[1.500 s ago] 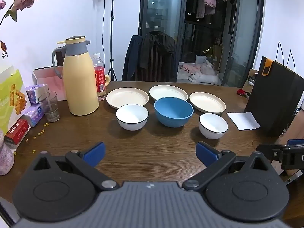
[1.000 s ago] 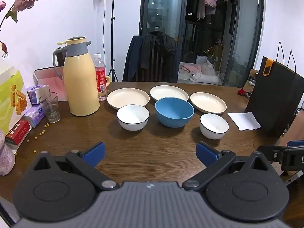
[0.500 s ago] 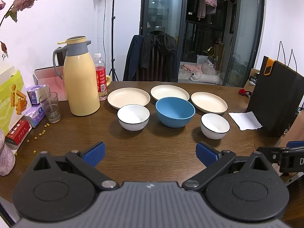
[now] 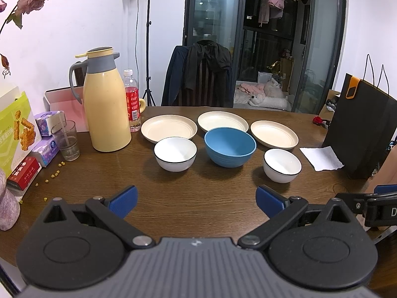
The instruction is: Organize plates and bowls
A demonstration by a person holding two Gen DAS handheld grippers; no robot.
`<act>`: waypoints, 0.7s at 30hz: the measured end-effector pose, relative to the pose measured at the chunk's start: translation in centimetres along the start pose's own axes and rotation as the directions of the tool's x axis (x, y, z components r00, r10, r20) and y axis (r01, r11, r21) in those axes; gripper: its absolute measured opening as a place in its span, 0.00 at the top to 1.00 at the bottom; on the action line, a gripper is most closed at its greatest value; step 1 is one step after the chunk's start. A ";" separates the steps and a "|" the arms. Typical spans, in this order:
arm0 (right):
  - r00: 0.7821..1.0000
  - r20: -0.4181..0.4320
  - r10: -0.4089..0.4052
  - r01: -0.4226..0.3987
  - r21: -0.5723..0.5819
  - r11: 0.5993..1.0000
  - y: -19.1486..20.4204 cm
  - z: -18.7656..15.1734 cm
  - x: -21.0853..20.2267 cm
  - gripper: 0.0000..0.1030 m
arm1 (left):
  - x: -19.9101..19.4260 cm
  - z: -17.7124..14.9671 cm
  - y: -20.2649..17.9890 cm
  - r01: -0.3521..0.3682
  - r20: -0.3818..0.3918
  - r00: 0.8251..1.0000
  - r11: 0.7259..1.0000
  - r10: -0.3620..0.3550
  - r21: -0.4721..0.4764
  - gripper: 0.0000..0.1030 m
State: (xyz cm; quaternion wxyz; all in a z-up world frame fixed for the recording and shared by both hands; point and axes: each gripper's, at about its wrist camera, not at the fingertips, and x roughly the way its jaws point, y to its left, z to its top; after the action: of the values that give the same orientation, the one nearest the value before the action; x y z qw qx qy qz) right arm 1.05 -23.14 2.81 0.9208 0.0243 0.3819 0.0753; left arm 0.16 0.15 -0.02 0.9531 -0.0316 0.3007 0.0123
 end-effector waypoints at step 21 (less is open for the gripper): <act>1.000 -0.009 -0.001 0.001 -0.010 1.000 0.3 -0.1 1.2 0.00 | 0.1 0.0 0.1 0.001 -0.001 1.000 1.000 -0.001 -0.002 0.00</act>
State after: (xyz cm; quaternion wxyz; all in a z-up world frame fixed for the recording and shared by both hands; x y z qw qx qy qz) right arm 1.77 -22.70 1.96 0.9192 0.0191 0.3856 0.0770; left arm 0.23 0.28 -0.02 0.9530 -0.0325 0.3010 0.0122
